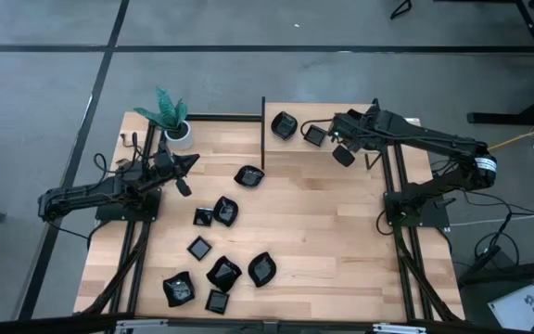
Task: Pick & Place Mini shaped plates
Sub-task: Stack the black leaf-shaped plate on top of the black leaf-shaped plate on the shelf
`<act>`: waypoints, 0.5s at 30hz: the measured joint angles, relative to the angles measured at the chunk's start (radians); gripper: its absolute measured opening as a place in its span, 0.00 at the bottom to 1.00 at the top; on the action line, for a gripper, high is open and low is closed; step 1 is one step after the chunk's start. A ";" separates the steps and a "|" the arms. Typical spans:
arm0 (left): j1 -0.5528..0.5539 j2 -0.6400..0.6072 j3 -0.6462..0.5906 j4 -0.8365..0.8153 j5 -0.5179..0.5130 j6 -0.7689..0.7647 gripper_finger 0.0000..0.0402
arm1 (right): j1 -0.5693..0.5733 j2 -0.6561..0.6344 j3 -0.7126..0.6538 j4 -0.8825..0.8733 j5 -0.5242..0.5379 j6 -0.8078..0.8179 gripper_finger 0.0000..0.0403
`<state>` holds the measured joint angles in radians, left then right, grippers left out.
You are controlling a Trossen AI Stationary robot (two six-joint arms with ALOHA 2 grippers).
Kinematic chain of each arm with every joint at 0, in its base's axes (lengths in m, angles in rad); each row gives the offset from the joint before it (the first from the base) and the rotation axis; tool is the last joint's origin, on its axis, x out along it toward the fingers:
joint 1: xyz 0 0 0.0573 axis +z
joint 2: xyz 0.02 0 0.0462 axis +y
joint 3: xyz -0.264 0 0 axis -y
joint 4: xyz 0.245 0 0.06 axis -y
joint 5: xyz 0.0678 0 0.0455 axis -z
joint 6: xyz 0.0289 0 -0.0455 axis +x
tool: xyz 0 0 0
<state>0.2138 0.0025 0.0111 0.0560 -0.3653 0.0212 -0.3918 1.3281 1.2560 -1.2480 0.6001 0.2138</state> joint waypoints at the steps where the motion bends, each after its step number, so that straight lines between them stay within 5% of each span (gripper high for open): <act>1: 0.000 0.000 0.000 0.000 0.000 0.000 0.01 | 0.003 0.000 0.000 0.000 -0.002 0.006 0.31; 15: 0.000 0.000 0.000 0.000 0.000 0.000 0.01 | 0.181 0.000 0.000 0.134 0.000 0.072 0.32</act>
<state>0.2138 0.0025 0.0111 0.0561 -0.3653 0.0213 -0.2106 1.3281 1.2560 -1.1138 0.6003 0.2860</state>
